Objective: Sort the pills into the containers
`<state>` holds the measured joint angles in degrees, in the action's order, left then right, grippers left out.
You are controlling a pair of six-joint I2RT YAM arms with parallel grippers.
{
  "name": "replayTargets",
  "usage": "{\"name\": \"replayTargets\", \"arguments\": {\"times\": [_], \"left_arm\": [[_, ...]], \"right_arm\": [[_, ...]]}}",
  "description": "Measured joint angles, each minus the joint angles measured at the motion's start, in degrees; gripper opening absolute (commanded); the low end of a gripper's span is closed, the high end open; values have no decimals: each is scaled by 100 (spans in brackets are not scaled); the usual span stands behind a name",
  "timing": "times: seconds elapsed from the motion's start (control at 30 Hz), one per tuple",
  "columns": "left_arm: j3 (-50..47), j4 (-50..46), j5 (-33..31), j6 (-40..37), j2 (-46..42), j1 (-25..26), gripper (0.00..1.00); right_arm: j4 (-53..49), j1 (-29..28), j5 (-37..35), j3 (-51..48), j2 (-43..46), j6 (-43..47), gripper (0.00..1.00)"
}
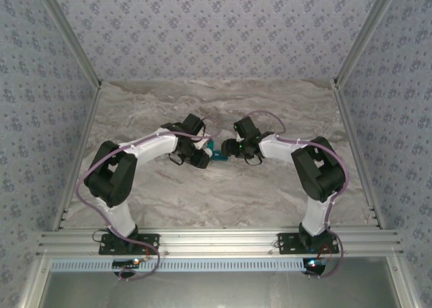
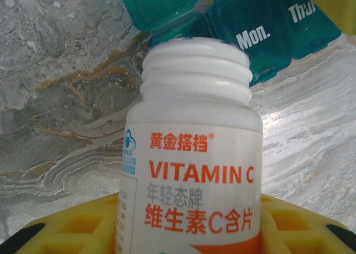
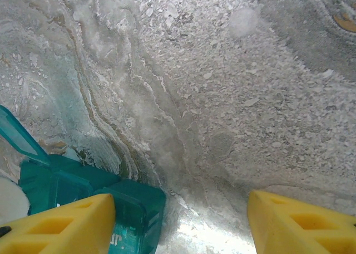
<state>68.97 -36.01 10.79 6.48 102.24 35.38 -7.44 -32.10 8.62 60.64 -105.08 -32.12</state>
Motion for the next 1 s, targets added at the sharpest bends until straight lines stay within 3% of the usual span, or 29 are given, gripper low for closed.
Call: {"name": "replayTargets", "arguments": {"times": [1.0], "left_arm": [[560, -629, -35, -155, 345, 39, 0]], "right_arm": [[37, 2, 0, -2, -11, -63, 66]]}}
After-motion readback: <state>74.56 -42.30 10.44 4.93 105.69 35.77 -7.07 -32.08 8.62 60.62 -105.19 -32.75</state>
